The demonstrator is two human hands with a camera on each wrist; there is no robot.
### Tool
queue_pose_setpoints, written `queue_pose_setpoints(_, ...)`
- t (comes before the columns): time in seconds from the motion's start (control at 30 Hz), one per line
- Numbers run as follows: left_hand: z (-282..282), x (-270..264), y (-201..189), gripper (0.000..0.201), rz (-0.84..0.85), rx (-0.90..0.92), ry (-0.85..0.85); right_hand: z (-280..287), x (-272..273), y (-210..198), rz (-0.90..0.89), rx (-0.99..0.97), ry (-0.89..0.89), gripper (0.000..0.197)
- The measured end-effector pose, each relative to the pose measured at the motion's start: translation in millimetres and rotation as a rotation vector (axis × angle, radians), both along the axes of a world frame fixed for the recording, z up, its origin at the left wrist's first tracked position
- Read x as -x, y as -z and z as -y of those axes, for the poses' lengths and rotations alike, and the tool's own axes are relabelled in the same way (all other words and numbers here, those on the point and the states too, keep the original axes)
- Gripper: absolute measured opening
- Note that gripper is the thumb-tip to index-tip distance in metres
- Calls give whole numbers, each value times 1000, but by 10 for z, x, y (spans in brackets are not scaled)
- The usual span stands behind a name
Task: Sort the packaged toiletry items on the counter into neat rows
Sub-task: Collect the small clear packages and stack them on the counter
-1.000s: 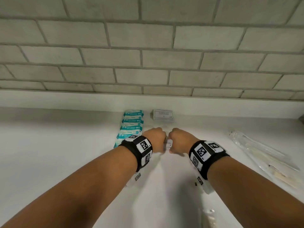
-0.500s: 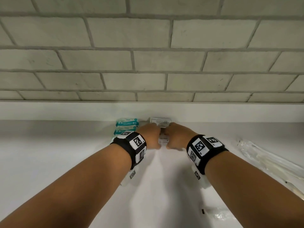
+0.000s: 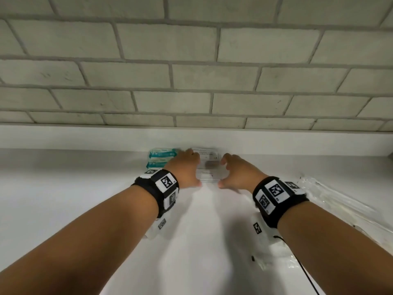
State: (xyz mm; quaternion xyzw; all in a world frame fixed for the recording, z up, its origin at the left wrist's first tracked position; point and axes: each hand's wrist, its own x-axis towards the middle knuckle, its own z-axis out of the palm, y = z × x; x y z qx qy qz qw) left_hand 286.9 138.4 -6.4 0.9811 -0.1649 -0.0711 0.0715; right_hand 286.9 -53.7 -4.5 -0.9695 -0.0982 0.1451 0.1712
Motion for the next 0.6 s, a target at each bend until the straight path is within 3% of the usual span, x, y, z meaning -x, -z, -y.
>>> queue_pose_setpoints(0.27, 281, 530, -194, 45, 173, 61, 2, 801, 582, -371, -225, 84, 31, 44)
queue_pose_setpoints(0.43, 880, 1062, -154, 36, 2, 110, 152, 1247, 1123, -536, -308, 203, 45, 28)
queue_pose_setpoints(0.6, 1437, 1540, -93, 26, -141, 14, 310, 1655, 1572, -610, -299, 399, 138, 25)
